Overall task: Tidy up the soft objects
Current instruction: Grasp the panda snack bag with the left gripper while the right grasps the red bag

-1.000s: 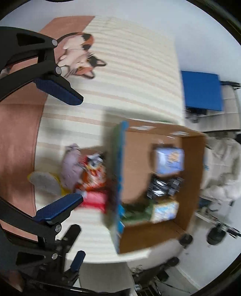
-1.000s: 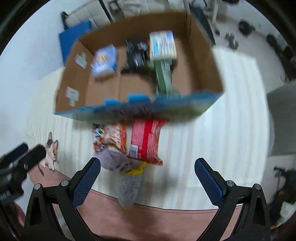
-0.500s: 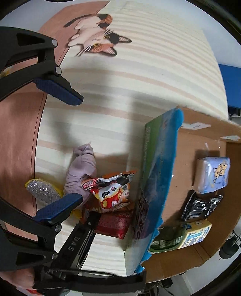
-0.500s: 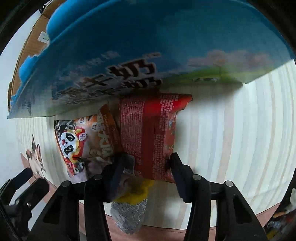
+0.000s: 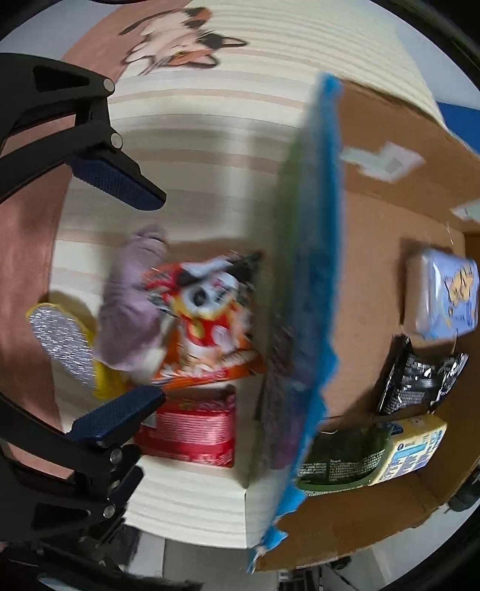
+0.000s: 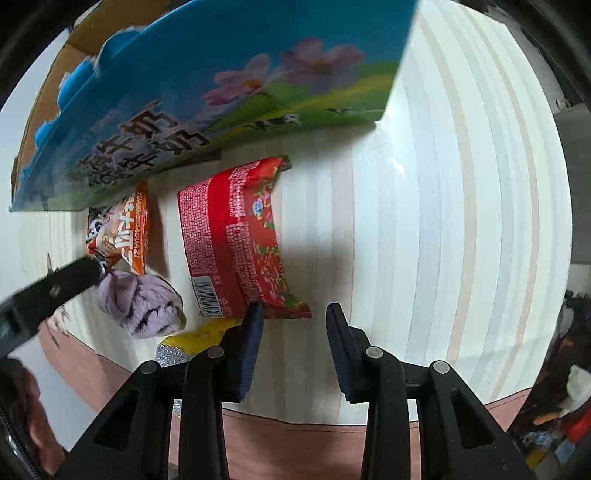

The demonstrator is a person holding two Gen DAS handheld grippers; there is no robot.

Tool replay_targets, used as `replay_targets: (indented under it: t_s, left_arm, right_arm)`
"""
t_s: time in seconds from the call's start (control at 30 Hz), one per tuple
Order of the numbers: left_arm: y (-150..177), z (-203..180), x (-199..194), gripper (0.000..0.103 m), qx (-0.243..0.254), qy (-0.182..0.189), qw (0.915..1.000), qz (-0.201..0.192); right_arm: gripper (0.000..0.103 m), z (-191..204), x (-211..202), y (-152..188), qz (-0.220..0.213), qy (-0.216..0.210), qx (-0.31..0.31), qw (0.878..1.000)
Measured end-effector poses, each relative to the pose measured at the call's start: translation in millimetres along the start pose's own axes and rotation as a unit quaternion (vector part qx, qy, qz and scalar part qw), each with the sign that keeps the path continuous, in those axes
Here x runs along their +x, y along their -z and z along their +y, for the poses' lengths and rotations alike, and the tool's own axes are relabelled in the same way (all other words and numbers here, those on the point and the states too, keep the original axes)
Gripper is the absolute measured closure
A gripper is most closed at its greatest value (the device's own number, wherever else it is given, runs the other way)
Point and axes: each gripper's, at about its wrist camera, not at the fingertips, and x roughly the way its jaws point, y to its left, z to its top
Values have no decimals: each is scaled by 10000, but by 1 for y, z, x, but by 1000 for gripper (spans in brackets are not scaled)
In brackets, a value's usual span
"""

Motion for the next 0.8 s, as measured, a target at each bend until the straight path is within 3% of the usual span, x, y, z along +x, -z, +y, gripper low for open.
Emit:
replay_targets:
  t_s: [0.07,0.13,0.23,0.27,0.3,0.37,0.47,0.6,0.67,0.8]
  left_arm:
    - [-11,-8,8,6,110,-83,9999,96]
    - [-19,-15,18,6,214,-174,9994,214]
    - [-28,-23,33,7,433,-369,9979,324]
    - [-30,-25,36,15,494,-431,9973,315]
    - [-31,-26,39,19,547,-459,9969,321]
    - [-31,-25,46,41,585,-444,9964,432]
    - [-25,-20,48,44,637,-508,9960,372]
    - [-13,4,47,45,427,-480,9974,314]
    - [-7,14,46,45,399,-527,9974,279]
    - [2,25,44,46,262,-464,9983,227]
  right_arm:
    - [61,-4,-3,-2,-68,-138,83,9998]
    - [46,-2,-7,-3,-194,-277,98,9994]
    - [38,10,-9,-8,-240,-494,-3,9985]
    - [37,15,-9,-9,-247,-490,-70,9985]
    - [37,21,-8,-11,-239,-436,-164,9986]
    - [37,32,-2,-17,-187,-348,-311,9987]
    - [37,43,8,-23,-83,-294,-401,9987]
    - [38,56,24,-25,-7,127,-673,9976]
    - [48,60,31,-24,-19,441,-743,9963]
    - [54,59,31,-18,-57,455,-687,9966]
